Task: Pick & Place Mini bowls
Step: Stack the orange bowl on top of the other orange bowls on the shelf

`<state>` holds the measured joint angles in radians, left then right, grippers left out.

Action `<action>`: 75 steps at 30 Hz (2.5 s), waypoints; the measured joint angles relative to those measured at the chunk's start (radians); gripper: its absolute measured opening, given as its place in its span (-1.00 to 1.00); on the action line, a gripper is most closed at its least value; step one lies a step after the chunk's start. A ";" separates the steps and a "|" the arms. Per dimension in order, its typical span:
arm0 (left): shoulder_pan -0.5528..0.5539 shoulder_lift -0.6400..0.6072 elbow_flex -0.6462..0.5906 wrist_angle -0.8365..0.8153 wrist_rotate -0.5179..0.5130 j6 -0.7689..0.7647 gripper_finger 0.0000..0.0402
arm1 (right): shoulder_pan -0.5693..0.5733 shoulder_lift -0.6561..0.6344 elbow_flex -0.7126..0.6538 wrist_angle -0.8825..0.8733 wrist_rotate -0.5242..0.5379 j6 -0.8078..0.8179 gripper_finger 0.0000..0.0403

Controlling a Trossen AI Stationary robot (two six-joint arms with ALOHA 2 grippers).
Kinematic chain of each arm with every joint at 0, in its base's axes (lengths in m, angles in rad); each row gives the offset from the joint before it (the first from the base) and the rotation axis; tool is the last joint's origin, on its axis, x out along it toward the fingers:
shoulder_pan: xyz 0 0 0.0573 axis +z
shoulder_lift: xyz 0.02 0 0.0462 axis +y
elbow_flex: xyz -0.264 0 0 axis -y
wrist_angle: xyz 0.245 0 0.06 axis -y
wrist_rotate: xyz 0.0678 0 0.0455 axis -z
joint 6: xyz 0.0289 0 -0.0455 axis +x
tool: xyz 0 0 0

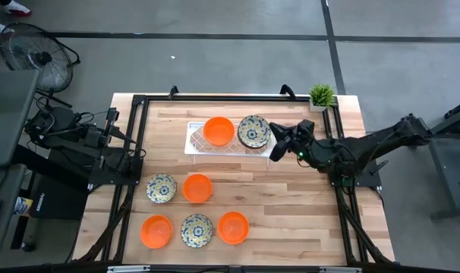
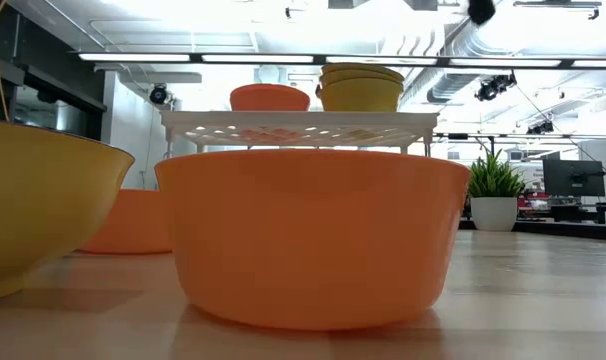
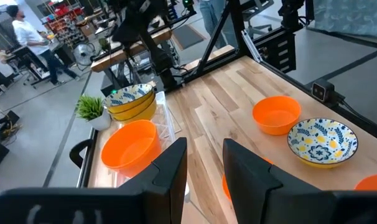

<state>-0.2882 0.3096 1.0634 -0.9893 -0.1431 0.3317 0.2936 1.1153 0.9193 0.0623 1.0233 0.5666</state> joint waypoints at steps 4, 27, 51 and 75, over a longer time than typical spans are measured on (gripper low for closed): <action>0.000 0.000 0.000 0.000 -0.001 0.000 -0.51 | 0.027 0.036 0.176 -0.286 -0.015 0.136 -1.00; 0.000 0.000 0.000 -0.010 0.003 -0.008 -0.51 | 0.177 0.585 0.796 -1.221 -0.880 1.221 -1.00; 0.000 0.000 0.000 -0.083 0.093 0.003 -0.51 | 0.275 0.876 0.796 -0.906 -1.023 1.453 -0.87; 0.000 0.000 0.000 -0.139 0.103 0.003 -0.51 | 0.215 0.877 0.537 -0.694 -1.015 1.431 -0.29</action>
<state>-0.2882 0.3099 1.0630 -1.1286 -0.0399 0.3351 0.5084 1.9919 1.4567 -0.6319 0.0082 1.9972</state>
